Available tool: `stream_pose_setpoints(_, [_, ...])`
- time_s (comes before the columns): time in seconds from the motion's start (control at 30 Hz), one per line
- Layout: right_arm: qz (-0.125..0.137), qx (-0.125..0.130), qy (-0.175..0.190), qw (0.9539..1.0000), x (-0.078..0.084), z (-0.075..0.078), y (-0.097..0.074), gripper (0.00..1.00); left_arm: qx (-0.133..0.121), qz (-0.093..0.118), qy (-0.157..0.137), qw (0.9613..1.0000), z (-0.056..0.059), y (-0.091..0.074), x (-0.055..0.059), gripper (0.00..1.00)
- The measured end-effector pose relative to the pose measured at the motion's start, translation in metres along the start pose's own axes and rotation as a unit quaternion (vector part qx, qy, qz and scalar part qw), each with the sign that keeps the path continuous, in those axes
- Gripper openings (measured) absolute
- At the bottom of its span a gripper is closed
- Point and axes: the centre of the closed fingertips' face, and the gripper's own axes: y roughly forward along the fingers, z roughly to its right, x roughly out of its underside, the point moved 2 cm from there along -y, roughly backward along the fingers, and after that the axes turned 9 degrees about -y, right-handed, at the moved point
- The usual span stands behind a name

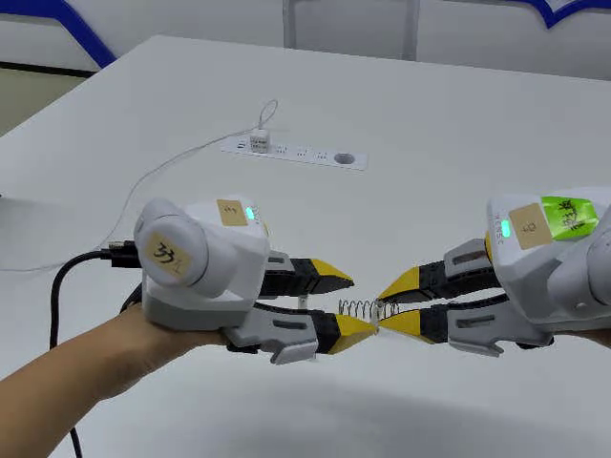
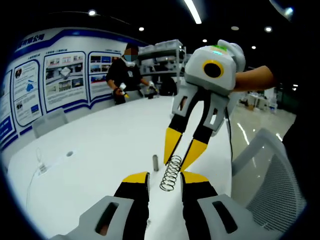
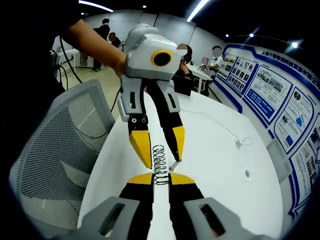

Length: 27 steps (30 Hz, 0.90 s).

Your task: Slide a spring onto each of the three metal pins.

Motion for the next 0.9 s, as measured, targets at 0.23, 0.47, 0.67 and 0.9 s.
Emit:
stream_pose_setpoints(0.23, [-0.001,0.001,-0.005,1.0000,0.000,0.000,-0.002,0.11,0.003,-0.023,0.021,0.9995,0.005,0.002,0.003,0.14])
stream_pose_setpoints(0.47, [0.004,0.003,-0.020,0.9998,-0.003,0.001,-0.007,0.12,-0.002,-0.025,0.096,0.9951,0.010,0.001,0.002,0.10])
stream_pose_setpoints(0.67, [0.025,0.006,-0.024,0.9994,-0.006,0.004,-0.010,0.13,-0.005,-0.018,0.113,0.9935,0.009,-0.001,-0.003,0.10])
stream_pose_setpoints(0.9, [0.015,-0.010,-0.009,0.9998,-0.001,0.004,-0.009,0.15,-0.005,-0.020,0.125,0.9919,0.009,-0.003,-0.005,0.10])
